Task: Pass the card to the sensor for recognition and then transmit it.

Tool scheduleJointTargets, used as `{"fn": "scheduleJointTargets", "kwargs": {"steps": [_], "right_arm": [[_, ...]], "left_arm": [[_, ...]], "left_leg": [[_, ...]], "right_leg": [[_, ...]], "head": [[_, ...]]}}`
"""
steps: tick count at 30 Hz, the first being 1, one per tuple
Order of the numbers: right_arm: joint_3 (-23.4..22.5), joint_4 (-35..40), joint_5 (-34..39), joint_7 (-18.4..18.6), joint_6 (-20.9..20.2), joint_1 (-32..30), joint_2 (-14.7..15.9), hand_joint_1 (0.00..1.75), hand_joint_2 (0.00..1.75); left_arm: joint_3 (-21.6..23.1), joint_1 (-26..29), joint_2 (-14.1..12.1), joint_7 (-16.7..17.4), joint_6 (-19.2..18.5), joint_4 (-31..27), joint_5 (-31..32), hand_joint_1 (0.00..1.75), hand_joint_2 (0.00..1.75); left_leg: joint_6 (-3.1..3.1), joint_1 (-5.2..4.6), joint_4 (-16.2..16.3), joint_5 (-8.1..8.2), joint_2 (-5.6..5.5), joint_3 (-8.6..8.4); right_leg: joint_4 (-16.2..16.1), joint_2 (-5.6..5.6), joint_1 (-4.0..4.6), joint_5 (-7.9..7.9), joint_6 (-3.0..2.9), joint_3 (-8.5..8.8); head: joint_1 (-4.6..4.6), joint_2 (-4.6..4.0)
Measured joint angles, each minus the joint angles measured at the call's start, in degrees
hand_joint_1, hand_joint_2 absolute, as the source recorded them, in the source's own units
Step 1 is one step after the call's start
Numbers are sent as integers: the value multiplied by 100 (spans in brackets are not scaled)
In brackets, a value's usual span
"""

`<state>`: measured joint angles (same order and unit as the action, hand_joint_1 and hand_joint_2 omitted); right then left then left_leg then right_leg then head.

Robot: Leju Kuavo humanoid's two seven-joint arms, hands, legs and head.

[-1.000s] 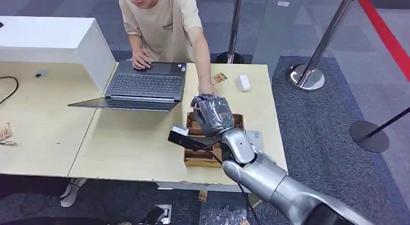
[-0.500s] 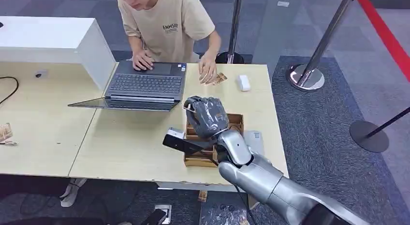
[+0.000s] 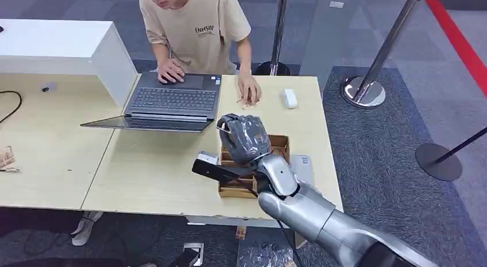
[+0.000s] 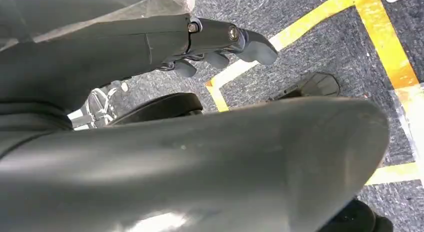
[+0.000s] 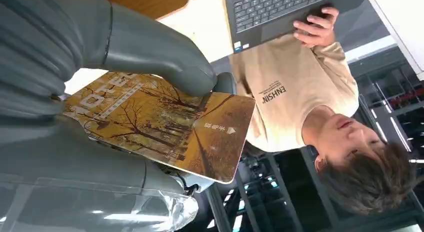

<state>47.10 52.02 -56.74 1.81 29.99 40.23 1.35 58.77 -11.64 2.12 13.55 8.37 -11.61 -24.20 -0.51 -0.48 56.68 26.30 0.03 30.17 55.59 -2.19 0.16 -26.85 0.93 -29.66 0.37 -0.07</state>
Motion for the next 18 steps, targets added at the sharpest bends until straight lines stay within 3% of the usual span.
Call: {"fn": "scheduleJointTargets", "kwargs": {"steps": [8,11,15,16,18], "right_arm": [[-20,59,123,85,33,-29,18,175,175],[-133,179,628,107,57,-164,124,175,175],[-535,435,1983,-61,134,-595,389,175,175],[-663,474,2428,-202,83,-715,477,175,175],[-1061,505,3984,-720,-279,-1006,704,175,175]], "left_arm": [[0,3,0,-20,46,0,20,0,0],[0,28,0,-33,118,0,-26,0,0],[0,117,-2,-57,229,0,-148,0,0],[-2,145,-2,-110,287,0,-173,0,0],[-11,189,-4,-274,416,0,-232,0,0]], "left_leg": [[0,0,0,0,1,-3],[0,0,1,0,1,-4],[-2,-2,1,2,0,-2],[-2,-3,2,3,0,-4],[-5,-2,2,4,-2,-4]], "right_leg": [[0,0,0,0,0,-1],[-2,0,0,0,0,0],[-5,0,-2,0,1,0],[-9,0,-2,0,1,-3],[-16,-4,-2,-1,1,4]], "head": [[-2,0],[0,0],[0,0],[0,0],[-2,0]]}}
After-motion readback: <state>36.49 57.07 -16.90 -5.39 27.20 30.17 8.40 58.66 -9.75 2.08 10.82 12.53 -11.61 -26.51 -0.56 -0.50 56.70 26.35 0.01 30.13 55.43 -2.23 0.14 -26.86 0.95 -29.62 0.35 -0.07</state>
